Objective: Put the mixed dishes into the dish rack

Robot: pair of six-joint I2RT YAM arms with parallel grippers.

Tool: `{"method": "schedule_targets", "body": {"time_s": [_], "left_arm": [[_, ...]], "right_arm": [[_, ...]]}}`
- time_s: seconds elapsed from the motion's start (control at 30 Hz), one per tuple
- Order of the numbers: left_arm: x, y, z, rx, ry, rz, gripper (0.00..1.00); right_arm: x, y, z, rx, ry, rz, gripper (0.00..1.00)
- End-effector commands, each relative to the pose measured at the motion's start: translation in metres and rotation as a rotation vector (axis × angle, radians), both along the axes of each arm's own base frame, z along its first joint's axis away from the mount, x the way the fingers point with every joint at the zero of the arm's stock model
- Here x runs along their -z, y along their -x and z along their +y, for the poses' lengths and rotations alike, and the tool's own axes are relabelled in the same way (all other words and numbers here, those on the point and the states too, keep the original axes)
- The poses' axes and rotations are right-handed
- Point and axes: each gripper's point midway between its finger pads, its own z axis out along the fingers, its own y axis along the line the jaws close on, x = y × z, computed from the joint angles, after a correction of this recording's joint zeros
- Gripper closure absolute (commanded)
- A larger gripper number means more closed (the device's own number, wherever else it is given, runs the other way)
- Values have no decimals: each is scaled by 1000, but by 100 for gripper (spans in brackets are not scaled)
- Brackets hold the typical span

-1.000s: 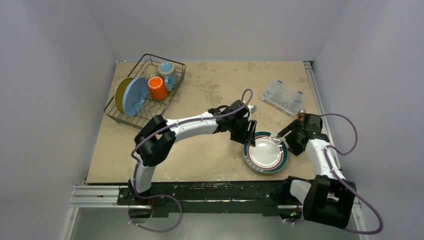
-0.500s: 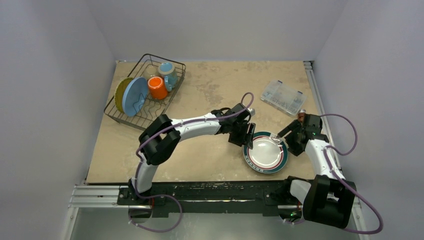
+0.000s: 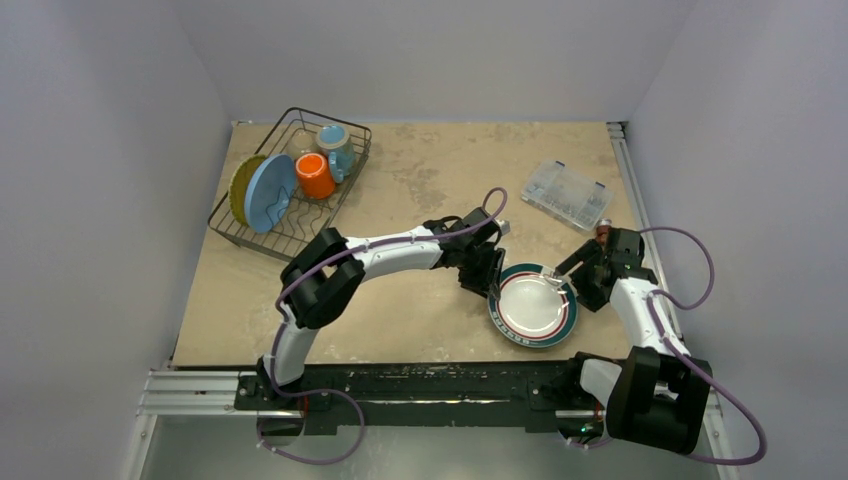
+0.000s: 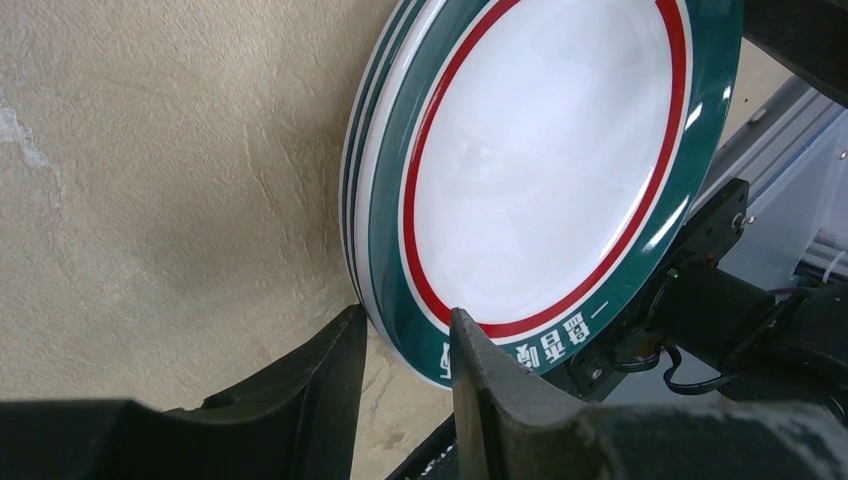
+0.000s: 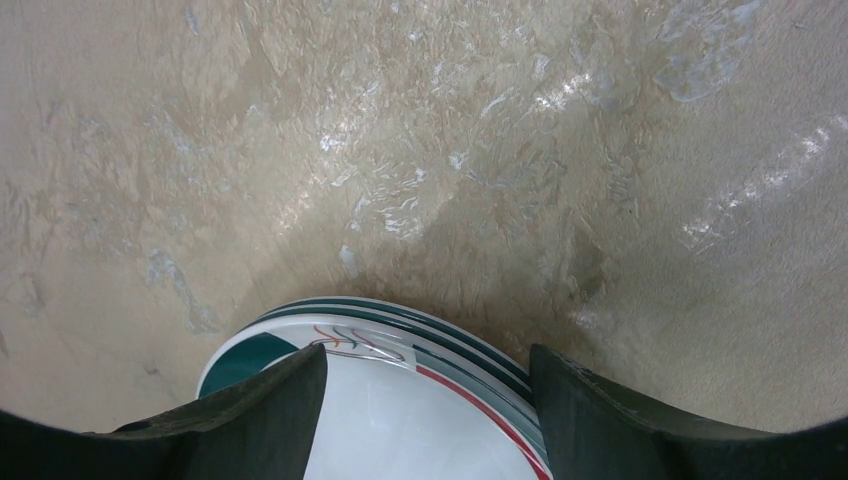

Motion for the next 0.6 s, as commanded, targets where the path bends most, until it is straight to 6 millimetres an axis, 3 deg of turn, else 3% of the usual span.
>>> {"method": "schedule_targets", "body": {"time_s": [0.0,0.23,0.4,0.57], "left_arm": [[-53,-2,-24,19,165,-43,66],[-58,-1,-23,19,163,-45,61],[-55,-4,-18,5,128,-61,48],[-54,-2,-20,14,136,-46,48]], "right_arm": [[2,1,4,-20,-17,-2,27],[1,1,4,-22,-15,-5,27],[1,0,4,-23,-17,-5,27],[1,-1,5,-24,-19,-4,27]]}}
